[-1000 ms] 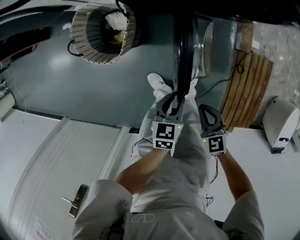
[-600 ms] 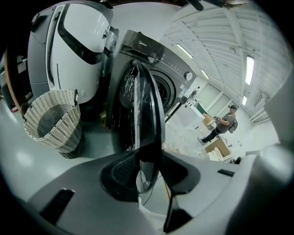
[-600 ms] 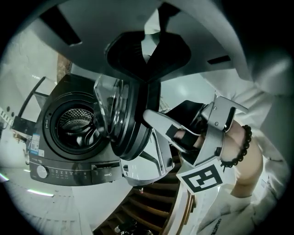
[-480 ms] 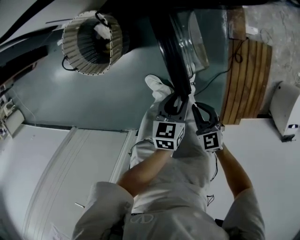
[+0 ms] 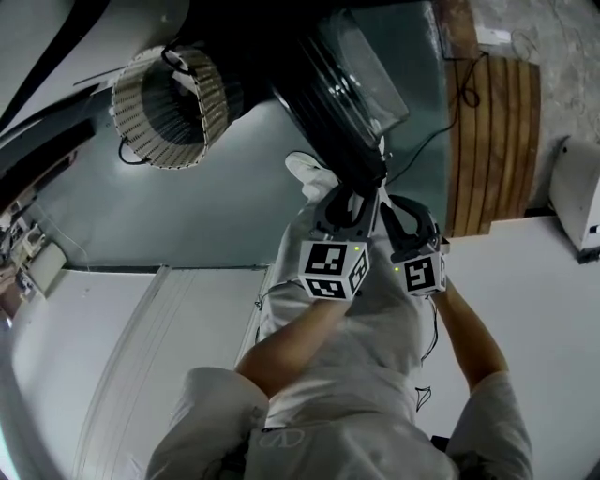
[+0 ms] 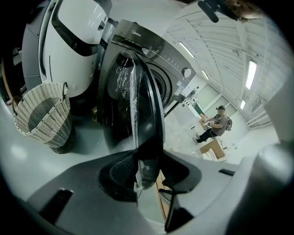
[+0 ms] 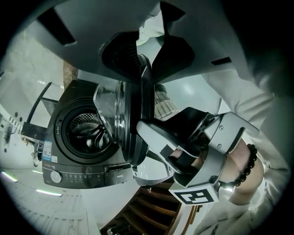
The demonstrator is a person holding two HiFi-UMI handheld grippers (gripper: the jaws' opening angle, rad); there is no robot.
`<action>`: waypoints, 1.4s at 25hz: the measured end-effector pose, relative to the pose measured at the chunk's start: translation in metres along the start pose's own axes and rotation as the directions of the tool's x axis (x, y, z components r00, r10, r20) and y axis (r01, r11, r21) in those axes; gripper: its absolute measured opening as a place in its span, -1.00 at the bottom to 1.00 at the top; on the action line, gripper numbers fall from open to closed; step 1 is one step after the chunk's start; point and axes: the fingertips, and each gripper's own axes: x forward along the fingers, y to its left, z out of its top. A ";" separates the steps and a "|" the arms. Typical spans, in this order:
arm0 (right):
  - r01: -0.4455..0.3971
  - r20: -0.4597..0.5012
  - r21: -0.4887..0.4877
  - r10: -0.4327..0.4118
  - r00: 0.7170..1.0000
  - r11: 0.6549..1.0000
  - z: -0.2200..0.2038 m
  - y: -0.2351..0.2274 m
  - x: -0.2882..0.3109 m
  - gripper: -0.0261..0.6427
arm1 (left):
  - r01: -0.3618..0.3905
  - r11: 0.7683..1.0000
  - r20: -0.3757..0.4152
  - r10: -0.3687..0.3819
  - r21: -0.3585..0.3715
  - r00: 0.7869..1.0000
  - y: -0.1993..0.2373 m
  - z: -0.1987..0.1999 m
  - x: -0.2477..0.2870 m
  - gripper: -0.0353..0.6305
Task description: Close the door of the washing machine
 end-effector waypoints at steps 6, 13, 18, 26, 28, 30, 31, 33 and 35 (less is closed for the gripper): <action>0.025 -0.004 0.007 -0.025 1.000 1.000 -0.004 -0.014 0.003 -0.61 | 0.006 1.000 -0.012 -0.006 -0.027 1.000 -0.015 0.006 0.013 -0.42; 0.093 0.012 0.024 -0.094 0.996 0.995 0.000 -0.037 0.011 -0.63 | 0.041 0.998 -0.027 -0.042 -0.045 0.999 -0.032 0.014 0.027 -0.40; 0.142 0.032 0.034 -0.143 0.989 0.989 0.002 -0.057 0.011 -0.71 | 0.062 0.996 -0.036 -0.064 -0.057 0.997 -0.043 0.019 0.037 -0.39; 0.203 0.050 0.096 -0.209 0.977 0.974 0.001 -0.094 0.000 -0.72 | 0.168 0.985 -0.060 -0.169 -0.031 0.984 -0.067 0.031 0.052 -0.38; 0.218 0.054 0.106 -0.225 0.973 0.970 0.002 -0.103 -0.002 -0.72 | 0.198 0.980 -0.062 -0.199 -0.022 0.978 -0.072 0.034 0.056 -0.39; 0.220 0.064 0.127 -0.229 0.971 0.967 0.002 -0.111 -0.003 -0.71 | 0.232 0.973 -0.062 -0.233 -0.011 0.971 -0.076 0.036 0.058 -0.41; 0.216 0.069 0.140 -0.227 0.971 0.966 0.002 -0.114 -0.004 -0.71 | 0.253 0.968 -0.064 -0.252 -0.003 0.966 -0.078 0.037 0.059 -0.42; 0.208 0.070 0.154 -0.221 0.973 0.966 0.002 -0.119 -0.005 -0.70 | 0.293 0.956 -0.078 -0.291 0.020 0.954 -0.083 0.037 0.060 -0.46; 0.205 0.068 0.153 -0.217 0.974 0.967 0.002 -0.124 -0.006 -0.70 | 0.331 0.942 -0.096 -0.325 0.048 0.941 -0.088 0.036 0.060 -0.58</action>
